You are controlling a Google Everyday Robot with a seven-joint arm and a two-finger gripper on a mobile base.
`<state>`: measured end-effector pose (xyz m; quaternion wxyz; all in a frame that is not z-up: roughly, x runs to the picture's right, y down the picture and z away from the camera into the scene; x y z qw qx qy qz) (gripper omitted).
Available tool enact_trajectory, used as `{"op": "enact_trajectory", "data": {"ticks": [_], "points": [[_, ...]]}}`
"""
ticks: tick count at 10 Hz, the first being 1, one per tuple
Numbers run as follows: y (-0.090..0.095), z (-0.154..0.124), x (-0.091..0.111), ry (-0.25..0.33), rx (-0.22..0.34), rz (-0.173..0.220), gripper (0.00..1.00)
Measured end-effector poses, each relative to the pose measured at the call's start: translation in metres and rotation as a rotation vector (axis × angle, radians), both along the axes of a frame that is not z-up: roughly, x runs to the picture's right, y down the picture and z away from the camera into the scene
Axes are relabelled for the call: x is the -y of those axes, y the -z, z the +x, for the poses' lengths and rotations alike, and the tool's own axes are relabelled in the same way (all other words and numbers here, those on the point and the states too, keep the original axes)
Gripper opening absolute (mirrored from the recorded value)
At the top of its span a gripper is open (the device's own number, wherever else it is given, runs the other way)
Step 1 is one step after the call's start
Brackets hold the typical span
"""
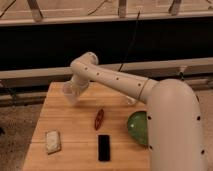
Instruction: Pick up the ceramic cup
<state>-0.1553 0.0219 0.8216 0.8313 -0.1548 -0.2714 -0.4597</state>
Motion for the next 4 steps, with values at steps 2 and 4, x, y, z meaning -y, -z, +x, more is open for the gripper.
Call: {"op": "enact_trajectory", "data": {"ticks": [2,4], "points": [[0.0066,0.0063,0.0077,0.001,-0.002,0.000,0.00],[0.0123,0.0101,0.0140,0.008,-0.004,0.001,0.00]]}}
